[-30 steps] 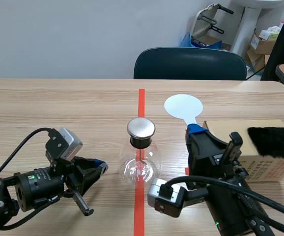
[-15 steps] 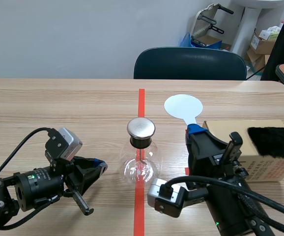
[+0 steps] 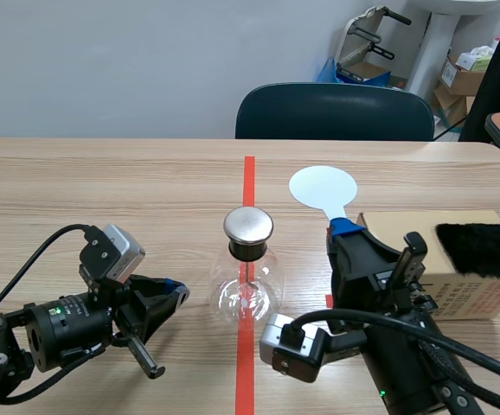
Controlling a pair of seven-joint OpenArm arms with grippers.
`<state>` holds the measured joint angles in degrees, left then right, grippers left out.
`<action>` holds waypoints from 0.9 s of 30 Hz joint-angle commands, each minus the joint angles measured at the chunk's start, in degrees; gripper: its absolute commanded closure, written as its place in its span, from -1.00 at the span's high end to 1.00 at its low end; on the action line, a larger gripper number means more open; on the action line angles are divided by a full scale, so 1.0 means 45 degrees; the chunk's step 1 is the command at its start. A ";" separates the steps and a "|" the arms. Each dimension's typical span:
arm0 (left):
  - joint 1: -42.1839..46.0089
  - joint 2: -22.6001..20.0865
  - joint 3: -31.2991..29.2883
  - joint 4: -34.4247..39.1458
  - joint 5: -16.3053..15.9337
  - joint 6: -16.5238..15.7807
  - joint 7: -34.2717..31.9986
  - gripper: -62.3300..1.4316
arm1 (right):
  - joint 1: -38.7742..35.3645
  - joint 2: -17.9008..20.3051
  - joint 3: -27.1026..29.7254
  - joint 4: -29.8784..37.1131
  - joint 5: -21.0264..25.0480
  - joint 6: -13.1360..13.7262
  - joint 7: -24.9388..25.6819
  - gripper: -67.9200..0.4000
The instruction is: Do the electroscope experiment
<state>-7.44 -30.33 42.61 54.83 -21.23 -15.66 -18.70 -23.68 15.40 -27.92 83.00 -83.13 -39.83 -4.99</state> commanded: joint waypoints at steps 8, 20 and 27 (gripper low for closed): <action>-0.0034 0.0029 -0.0044 0.0185 -0.0083 -0.0029 -0.0175 -0.82 | 0.0112 0.0029 0.0024 0.0141 0.0000 -0.0194 0.0010 -0.96; -0.0034 0.0029 -0.0044 0.0185 -0.0083 -0.0029 -0.0180 -0.82 | 0.0112 0.0029 0.0024 0.0141 0.0000 -0.0194 0.3113 -0.96; -0.0034 0.0029 -0.0044 0.0185 -0.0083 -0.0029 -0.0180 -0.82 | 0.0112 0.0029 0.0024 0.0141 0.0000 -0.0189 0.4799 -0.96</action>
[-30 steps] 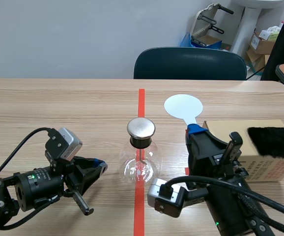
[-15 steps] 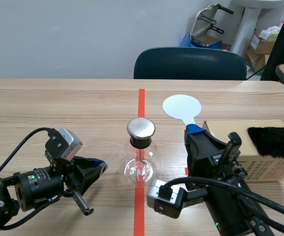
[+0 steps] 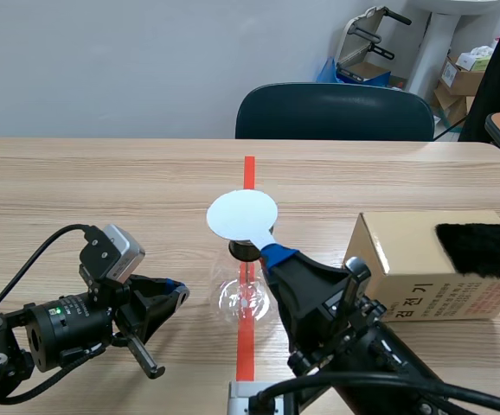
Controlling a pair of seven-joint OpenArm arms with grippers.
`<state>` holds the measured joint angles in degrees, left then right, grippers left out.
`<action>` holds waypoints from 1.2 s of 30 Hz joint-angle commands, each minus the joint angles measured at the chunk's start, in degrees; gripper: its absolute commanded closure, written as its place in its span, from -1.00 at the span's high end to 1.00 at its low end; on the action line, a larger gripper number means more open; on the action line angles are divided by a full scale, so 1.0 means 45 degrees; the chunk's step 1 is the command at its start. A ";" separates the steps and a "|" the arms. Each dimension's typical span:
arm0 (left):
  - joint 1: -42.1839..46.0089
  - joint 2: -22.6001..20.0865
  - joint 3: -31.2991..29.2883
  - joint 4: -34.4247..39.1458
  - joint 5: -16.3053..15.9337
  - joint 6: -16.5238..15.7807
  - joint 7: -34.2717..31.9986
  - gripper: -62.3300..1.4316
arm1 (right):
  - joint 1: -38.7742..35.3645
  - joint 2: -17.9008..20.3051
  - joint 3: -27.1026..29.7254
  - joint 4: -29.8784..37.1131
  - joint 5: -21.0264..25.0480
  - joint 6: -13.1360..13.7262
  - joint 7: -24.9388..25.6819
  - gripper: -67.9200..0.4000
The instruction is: Do the electroscope experiment
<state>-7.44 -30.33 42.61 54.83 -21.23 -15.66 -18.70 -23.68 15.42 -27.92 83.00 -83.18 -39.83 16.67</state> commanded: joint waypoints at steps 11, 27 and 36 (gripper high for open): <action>-0.0034 0.0029 -0.0044 0.0185 -0.0083 -0.0029 -0.0180 -0.82 | 0.0112 0.0024 0.0024 0.0141 0.0010 -0.0189 0.0627 -0.96; -0.0034 0.0029 -0.0044 0.0185 -0.0083 -0.0029 -0.0175 -0.82 | 0.0112 0.0029 0.0049 0.0141 0.0010 -0.0189 -0.0646 -0.96; 0.0000 0.0029 -0.0044 0.0185 -0.0083 -0.0029 -0.0175 -0.82 | 0.0112 0.0029 0.0049 0.0141 0.0010 -0.0189 -0.3682 -0.96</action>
<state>-7.44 -30.33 42.61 54.83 -21.23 -15.66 -18.70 -23.68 15.40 -27.88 83.00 -83.15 -39.83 0.62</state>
